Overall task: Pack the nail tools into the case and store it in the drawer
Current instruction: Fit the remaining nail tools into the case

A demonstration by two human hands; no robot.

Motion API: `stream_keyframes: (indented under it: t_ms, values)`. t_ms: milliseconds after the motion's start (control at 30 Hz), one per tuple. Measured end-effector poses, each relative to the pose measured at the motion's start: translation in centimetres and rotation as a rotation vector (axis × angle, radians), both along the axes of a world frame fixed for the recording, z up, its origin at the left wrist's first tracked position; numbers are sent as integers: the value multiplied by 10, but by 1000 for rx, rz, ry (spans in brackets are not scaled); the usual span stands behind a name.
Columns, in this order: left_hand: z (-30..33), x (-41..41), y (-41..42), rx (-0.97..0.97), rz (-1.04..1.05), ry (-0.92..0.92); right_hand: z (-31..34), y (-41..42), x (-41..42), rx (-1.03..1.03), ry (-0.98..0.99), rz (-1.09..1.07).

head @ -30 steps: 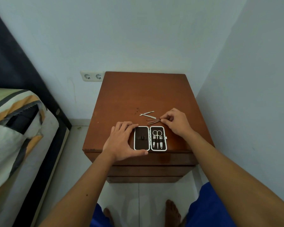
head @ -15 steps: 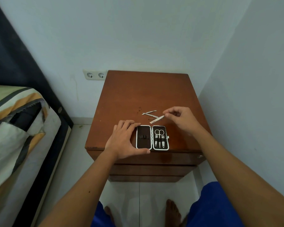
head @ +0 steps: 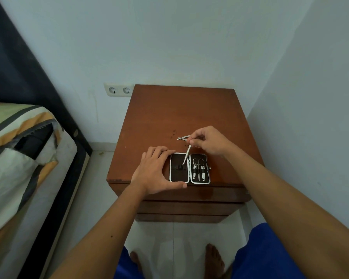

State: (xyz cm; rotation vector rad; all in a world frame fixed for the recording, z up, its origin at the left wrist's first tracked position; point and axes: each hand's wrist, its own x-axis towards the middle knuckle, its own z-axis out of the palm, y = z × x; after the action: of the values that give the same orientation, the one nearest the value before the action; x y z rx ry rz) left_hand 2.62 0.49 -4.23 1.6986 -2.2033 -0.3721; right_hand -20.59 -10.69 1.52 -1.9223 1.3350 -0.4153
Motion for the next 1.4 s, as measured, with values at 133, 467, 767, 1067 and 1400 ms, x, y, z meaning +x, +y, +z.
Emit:
stream_keyframes:
  t_ms: [133,467,767,1067,1400]
  values:
    - [-1,0,-1,-12,-3,-1,-3,-5,9,-60,47,38]
    - [-1,0,0,-29,10,56,-13,0,23,-75,84,91]
    - [-1,0,1,-47,8,57,-24,25,23,-203,-10,32]
    - [-1,0,1,-43,11,71,-21,53,12,-217,216,226]
    - [-1,0,2,-56,12,74,-28,54,1,-270,29,-1]
